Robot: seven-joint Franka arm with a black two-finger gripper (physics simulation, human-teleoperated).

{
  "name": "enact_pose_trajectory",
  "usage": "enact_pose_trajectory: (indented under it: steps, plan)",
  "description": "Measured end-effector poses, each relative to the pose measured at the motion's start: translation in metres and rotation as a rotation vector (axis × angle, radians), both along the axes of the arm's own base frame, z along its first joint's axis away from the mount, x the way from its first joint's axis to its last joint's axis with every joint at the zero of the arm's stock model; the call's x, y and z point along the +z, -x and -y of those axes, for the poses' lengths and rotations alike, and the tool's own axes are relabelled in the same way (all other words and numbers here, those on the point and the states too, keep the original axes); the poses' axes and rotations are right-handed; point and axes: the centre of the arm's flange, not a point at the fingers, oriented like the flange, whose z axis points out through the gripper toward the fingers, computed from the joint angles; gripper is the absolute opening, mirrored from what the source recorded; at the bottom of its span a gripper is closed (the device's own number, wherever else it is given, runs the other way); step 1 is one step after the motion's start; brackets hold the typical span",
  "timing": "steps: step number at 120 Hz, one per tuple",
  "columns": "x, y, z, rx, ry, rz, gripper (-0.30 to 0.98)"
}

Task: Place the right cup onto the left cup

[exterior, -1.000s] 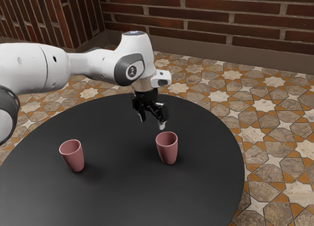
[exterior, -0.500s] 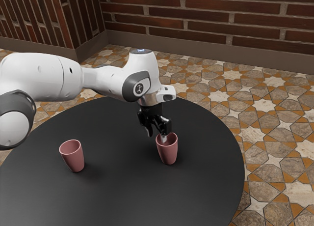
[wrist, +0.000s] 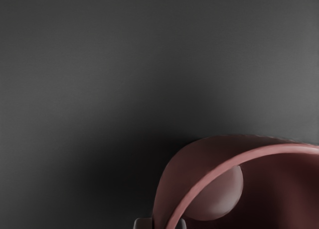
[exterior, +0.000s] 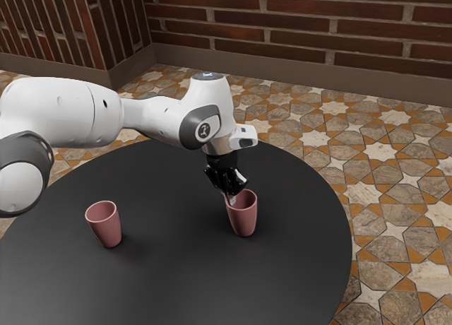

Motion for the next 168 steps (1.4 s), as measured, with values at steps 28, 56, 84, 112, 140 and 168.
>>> enact_pose_trajectory:
  steps: [28,56,84,112,140,168]
  plan:
    - [0.01,0.002,0.002,0.007,-0.003,0.011,-0.09]
    - [0.071,0.034,-0.006,0.016,-0.008,0.058,-0.1]
    - [0.123,0.088,-0.041,0.064,-0.019,0.095,-0.1]
    - [0.137,0.105,-0.089,0.143,-0.027,0.087,-0.1]
    - [0.155,0.13,-0.138,0.214,-0.036,0.069,-0.1]
    - [0.162,0.157,-0.187,0.288,-0.043,0.059,-0.1]
